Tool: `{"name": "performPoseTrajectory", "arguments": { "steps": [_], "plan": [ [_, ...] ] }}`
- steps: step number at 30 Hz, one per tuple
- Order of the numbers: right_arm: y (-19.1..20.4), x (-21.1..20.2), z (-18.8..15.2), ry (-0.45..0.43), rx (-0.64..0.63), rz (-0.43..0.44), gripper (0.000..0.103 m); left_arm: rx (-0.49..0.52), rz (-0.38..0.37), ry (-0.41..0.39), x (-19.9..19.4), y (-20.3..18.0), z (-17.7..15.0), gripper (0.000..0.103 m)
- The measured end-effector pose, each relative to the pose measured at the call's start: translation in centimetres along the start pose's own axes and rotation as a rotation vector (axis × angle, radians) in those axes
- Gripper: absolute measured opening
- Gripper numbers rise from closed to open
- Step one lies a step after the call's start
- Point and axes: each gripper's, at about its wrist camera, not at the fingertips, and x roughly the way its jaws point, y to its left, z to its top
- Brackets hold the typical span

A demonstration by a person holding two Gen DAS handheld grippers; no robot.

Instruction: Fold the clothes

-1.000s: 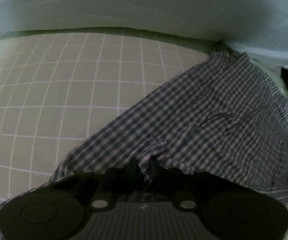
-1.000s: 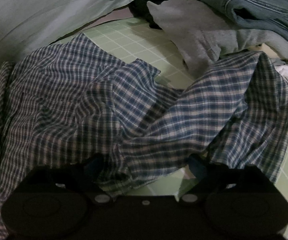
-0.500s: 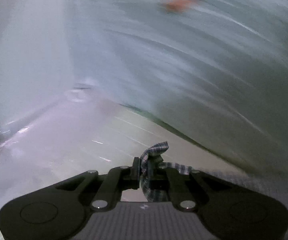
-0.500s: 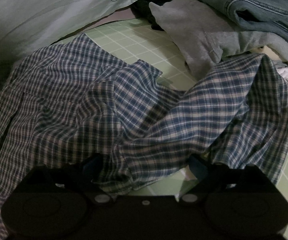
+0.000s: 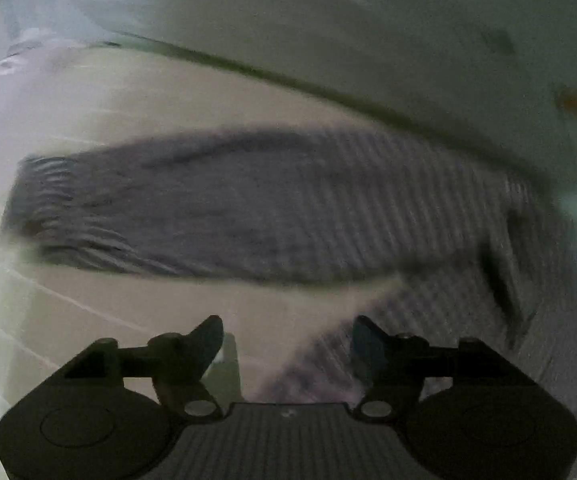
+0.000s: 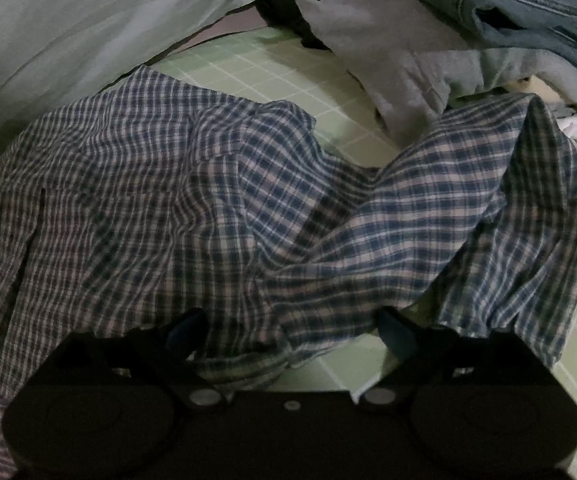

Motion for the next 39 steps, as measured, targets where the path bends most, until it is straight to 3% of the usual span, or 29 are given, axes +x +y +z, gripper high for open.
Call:
{"name": "performPoseTrajectory", "arguments": {
  "steps": [2,5,8,10,13,19,22,24,27,29,31,34,39],
  "plan": [
    [-0.1,-0.1,-0.1,-0.002,0.0,0.008,0.093,0.025,0.049,0.023,0.6,-1.1,-0.8,0.073],
    [0.1,-0.1,0.0,-0.012,-0.044,0.027,0.082,0.015,0.061,0.023,0.6,-1.1,-1.1,0.066],
    [1.0,-0.1,0.4,-0.036,-0.144,0.063,0.052,0.055,0.091,0.007,0.0,-1.0,-2.2,0.048],
    [1.8,0.1,0.9,-0.042,-0.197,0.101,0.025,0.065,0.095,0.001,-0.6,-0.7,-3.1,0.044],
    [3.1,0.5,1.7,-0.036,-0.249,0.142,0.013,0.055,0.097,0.003,-1.2,-0.2,-4.5,0.039],
    [4.4,-0.1,1.0,-0.04,-0.317,0.197,0.013,0.04,0.119,0.022,-3.4,-0.6,-9.1,0.037],
    [3.5,-0.8,0.3,-0.037,-0.337,0.208,0.013,0.022,0.098,0.059,-4.1,-0.3,-9.8,0.037],
    [2.9,-1.3,-0.2,-0.035,-0.35,0.216,0.017,-0.037,0.075,0.064,-4.2,0.7,-8.9,0.038],
    [2.0,-1.5,0.7,-0.034,-0.297,0.216,0.05,-0.16,0.056,0.022,-4.3,2.3,-6.4,0.046],
    [1.4,-1.8,1.2,-0.042,-0.256,0.217,0.059,-0.223,0.045,-0.025,-4.0,2.6,-4.0,0.06],
    [0.9,-2.1,1.8,-0.049,-0.214,0.217,0.072,-0.252,0.033,-0.055,-3.0,2.5,-1.6,0.063],
    [0.5,-2.5,2.6,-0.076,-0.161,0.201,0.08,-0.306,0.053,-0.082,-0.9,2.3,1.5,0.074],
    [0.5,-1.7,4.0,-0.076,-0.142,0.141,0.081,-0.347,0.053,-0.09,2.1,1.6,5.1,0.075]
  ]
}}
